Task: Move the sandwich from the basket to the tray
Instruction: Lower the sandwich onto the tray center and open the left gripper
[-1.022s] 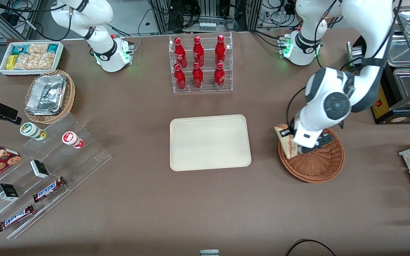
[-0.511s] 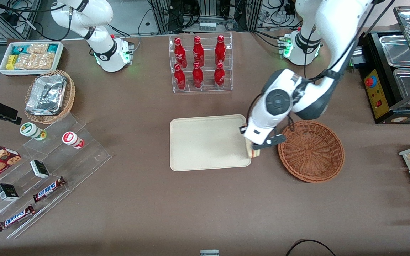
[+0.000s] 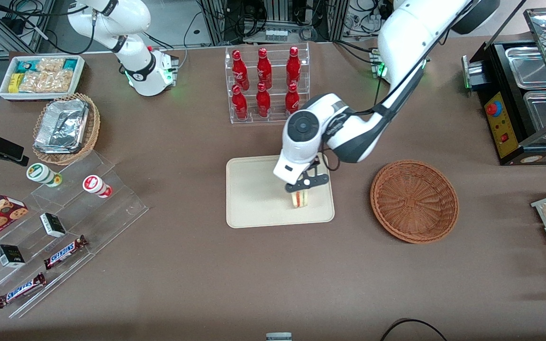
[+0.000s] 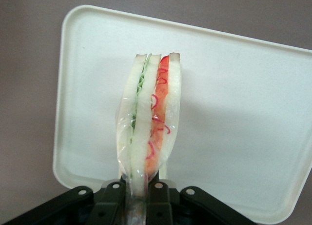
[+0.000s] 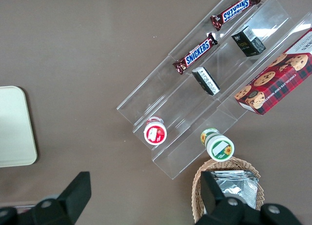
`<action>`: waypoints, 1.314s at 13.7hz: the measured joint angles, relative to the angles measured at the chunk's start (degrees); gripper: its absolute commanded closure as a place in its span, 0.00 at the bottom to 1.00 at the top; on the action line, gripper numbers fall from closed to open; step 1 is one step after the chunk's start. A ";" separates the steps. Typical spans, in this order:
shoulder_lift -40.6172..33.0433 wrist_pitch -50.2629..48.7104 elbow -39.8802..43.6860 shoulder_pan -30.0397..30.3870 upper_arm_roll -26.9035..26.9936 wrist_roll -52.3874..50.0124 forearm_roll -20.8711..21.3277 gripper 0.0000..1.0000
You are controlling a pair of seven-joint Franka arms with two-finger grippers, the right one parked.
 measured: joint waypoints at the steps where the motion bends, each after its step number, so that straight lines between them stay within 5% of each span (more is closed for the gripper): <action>1: 1.62 0.02 1.49 -0.98 0.00 -1.49 0.86 1.00; 11: 8.48 0.61 7.02 -3.85 0.02 -5.49 1.42 1.00; 12: 8.75 1.11 7.04 -3.85 0.03 -5.58 1.43 0.89; 13: 8.94 1.39 7.07 -3.85 0.03 -5.63 1.43 0.21; 14: 9.09 1.52 7.10 -3.85 0.03 -5.67 1.43 0.00; 18: 9.35 1.60 7.29 -3.87 0.02 -5.68 1.46 0.00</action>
